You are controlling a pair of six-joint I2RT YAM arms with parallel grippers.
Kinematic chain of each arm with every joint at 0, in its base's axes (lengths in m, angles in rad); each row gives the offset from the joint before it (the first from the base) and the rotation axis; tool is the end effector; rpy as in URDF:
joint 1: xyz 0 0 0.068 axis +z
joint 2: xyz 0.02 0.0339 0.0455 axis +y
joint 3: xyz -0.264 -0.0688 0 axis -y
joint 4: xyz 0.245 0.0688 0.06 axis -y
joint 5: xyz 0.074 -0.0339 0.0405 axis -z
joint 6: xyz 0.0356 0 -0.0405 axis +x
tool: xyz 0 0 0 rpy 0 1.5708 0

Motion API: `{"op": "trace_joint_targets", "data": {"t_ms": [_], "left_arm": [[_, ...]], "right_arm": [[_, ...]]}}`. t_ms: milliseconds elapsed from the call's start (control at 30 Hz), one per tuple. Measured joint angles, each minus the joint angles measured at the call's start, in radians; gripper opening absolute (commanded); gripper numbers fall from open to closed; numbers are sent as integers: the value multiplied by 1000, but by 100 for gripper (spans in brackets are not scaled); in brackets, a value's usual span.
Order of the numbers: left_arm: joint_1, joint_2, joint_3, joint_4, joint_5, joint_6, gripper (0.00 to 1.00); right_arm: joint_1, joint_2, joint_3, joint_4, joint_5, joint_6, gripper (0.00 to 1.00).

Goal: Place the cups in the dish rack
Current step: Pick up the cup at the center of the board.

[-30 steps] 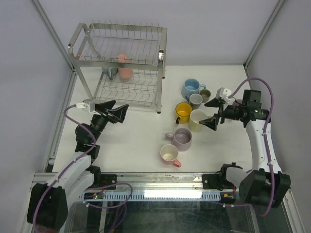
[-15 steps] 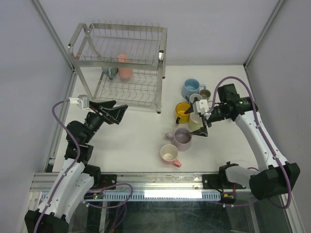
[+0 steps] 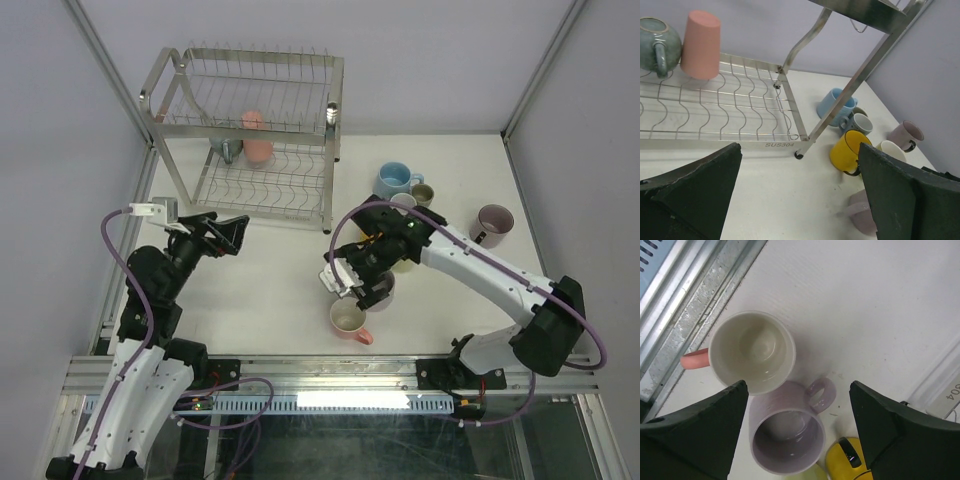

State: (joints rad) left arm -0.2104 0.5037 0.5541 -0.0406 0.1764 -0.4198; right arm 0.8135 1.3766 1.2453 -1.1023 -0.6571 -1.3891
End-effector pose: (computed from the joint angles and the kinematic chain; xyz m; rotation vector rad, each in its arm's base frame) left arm 0.1351 -0.0352 0.3143 -0.0250 1.5961 -0.6313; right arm 0.1584 0.1992 0.3035 -2.3413 1.0219 0.7104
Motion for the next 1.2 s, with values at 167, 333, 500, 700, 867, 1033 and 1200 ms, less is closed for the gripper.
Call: {"op": "trace_joint_targets", "data": {"t_ms": [167, 333, 500, 700, 867, 1033, 1200], "left_arm": [[0, -26, -1, -38, -51, 13, 99], [0, -28, -22, -49, -77, 11, 99], [0, -28, -42, -49, -92, 8, 99], [0, -27, -54, -48, -93, 2, 99], [0, -27, -63, -45, -93, -8, 99], [0, -27, -63, -42, -92, -12, 99], [0, -30, -70, -39, -89, -17, 99]], "right_arm": [[72, 39, 0, 50, 106, 24, 78], [131, 95, -2, 88, 184, 42, 72], [176, 122, -39, 124, 224, 55, 65], [203, 160, -77, 157, 265, 68, 39], [207, 206, -85, 184, 296, 99, 22], [213, 212, -86, 195, 304, 127, 0], [213, 212, -75, 184, 301, 163, 0]]}}
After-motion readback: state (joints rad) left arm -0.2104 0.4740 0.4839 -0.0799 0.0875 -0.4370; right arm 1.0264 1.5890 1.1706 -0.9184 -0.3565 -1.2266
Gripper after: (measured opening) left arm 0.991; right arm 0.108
